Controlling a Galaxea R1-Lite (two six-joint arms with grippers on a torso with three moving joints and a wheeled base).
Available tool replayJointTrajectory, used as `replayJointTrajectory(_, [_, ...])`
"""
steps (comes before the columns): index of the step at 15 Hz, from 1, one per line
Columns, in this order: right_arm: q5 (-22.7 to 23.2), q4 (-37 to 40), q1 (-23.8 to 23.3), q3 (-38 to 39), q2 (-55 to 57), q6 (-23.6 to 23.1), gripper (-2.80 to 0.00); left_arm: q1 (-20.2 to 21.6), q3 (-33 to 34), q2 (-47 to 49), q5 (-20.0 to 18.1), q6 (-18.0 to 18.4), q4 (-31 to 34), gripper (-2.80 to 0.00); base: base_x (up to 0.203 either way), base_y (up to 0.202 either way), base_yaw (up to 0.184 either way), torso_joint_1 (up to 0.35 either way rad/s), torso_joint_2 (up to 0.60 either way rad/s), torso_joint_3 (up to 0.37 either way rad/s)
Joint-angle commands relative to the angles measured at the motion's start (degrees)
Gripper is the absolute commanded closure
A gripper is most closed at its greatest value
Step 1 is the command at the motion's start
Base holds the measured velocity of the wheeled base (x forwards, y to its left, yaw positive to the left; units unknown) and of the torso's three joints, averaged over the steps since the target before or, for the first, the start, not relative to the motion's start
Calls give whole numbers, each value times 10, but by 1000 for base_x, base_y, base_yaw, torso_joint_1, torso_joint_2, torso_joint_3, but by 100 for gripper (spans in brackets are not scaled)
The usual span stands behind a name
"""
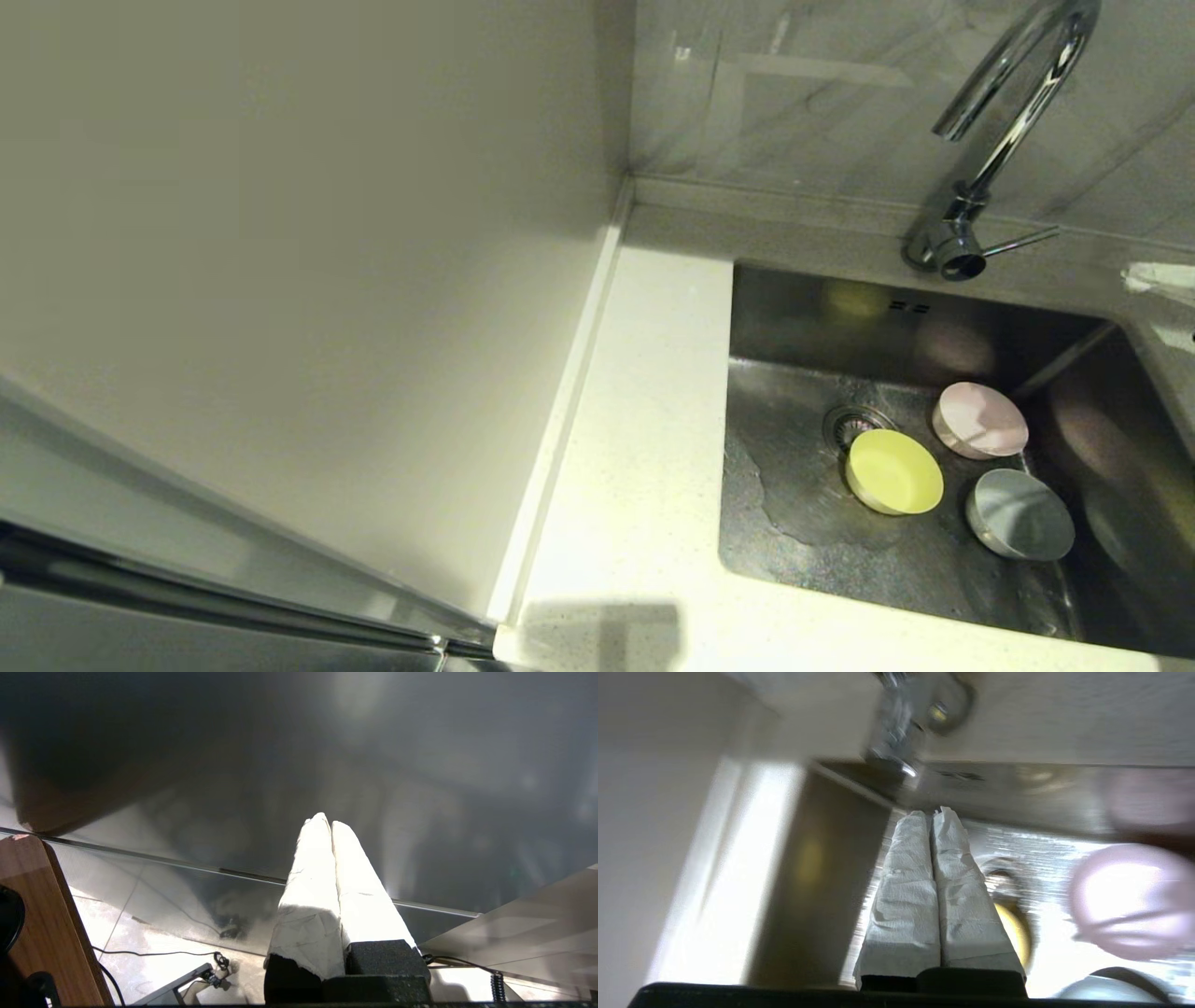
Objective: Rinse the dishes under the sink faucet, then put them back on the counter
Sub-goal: Put a bowl back to the table from the sink
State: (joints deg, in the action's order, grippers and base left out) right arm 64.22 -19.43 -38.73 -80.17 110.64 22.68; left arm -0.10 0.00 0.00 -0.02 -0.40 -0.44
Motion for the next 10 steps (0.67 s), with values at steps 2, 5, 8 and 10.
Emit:
replayJointTrajectory(2, [-111,39,0,66,-13,-262,0,0,2,0,0,0,0,0,0,0,0,0,0,0])
replayJointTrajectory(5, [-231,79,-4,181,-12,-543,0,0,2,0,0,0,0,0,0,0,0,0,0,0])
replayJointTrajectory(8, [-255,64,-6,268,-37,-686,0,0,2,0,0,0,0,0,0,0,0,0,0,0])
replayJointTrajectory(10, [-255,-32,11,330,-48,-738,0,0,2,0,0,0,0,0,0,0,0,0,0,0])
